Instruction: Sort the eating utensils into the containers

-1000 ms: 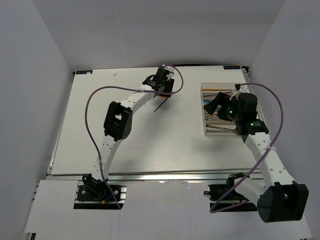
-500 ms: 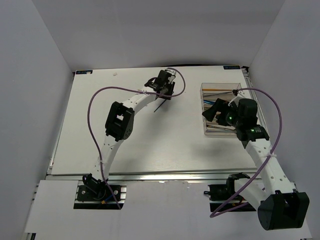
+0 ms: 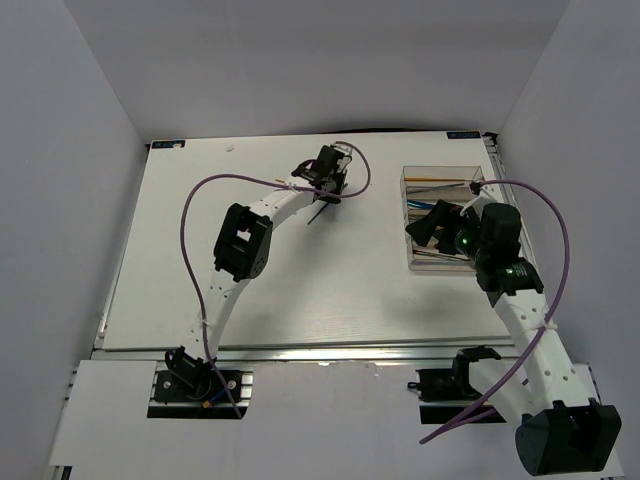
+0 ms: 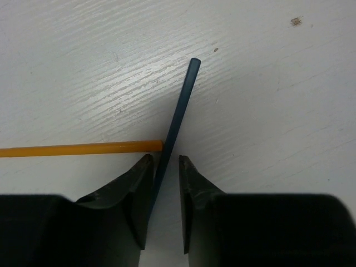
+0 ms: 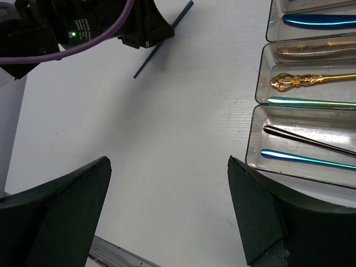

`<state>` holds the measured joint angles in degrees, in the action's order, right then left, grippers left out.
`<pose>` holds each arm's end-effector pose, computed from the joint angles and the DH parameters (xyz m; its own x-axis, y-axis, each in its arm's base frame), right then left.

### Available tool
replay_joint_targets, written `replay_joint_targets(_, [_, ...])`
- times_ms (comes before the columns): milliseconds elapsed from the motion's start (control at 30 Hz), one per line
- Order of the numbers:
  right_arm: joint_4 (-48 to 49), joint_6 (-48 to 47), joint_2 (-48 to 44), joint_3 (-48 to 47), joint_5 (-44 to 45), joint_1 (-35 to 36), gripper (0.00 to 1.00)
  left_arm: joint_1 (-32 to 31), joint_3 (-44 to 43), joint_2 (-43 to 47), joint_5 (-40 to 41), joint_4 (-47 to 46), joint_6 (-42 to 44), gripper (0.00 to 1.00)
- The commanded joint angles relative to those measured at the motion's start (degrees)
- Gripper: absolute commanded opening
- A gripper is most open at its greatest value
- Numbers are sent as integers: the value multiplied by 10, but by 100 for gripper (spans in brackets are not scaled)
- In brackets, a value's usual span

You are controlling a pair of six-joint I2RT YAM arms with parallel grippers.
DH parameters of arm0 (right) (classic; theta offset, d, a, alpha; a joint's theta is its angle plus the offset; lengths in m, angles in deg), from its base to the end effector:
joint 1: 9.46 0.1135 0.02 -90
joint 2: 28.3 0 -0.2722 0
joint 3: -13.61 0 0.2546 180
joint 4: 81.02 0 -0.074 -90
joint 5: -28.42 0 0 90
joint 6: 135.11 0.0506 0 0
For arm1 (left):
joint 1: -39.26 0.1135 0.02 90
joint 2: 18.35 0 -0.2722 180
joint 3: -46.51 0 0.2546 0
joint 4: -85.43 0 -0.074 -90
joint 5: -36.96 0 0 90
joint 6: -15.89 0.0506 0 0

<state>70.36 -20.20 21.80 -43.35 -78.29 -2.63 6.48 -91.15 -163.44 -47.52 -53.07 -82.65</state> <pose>0.2087 0.0396 0.3073 -0.4935 0.3472 -0.7974 -0.1887 0.8523 0.4879 0.4881 -0.3085 0.1426 -0.6990 0.2743 -0.6605 0.3863 0.9220 -0.0258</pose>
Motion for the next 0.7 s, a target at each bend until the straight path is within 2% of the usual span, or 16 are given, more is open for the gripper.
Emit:
replay_joint_targets(0, [4, -4, -18, -10, -6, 2, 89, -8, 13, -8, -11, 20, -1, 34])
replay_joint_targets(167, [-6, -13, -25, -20, -8, 3, 89, -35, 44, 4, 6, 41, 3, 21])
replay_joint_targets(200, [-5, -14, -26, -20, -11, 2, 89, -40, 52, 9, 11, 41, 4, 15])
replay_joint_targets(333, [26, -5, -19, -6, -74, 2, 89, -62, 90, 24, 12, 46, -6, 0])
replay_joint_targets(467, [56, 15, 9, 21, -95, 2, 89, -80, 197, 78, 13, 4, -26, 0])
replay_joint_targets(533, [65, 31, 23, 25, -75, 2, 89, -88, 248, 137, 12, -50, -55, 0])
replay_joint_targets(633, [107, 107, 30, 57, -52, 0, 89, -91, 366, 249, 3, -148, -105, 0])
replay_joint_targets(667, [122, 129, 30, 57, -51, -1, 89, -91, 367, 250, -2, -149, -118, 0])
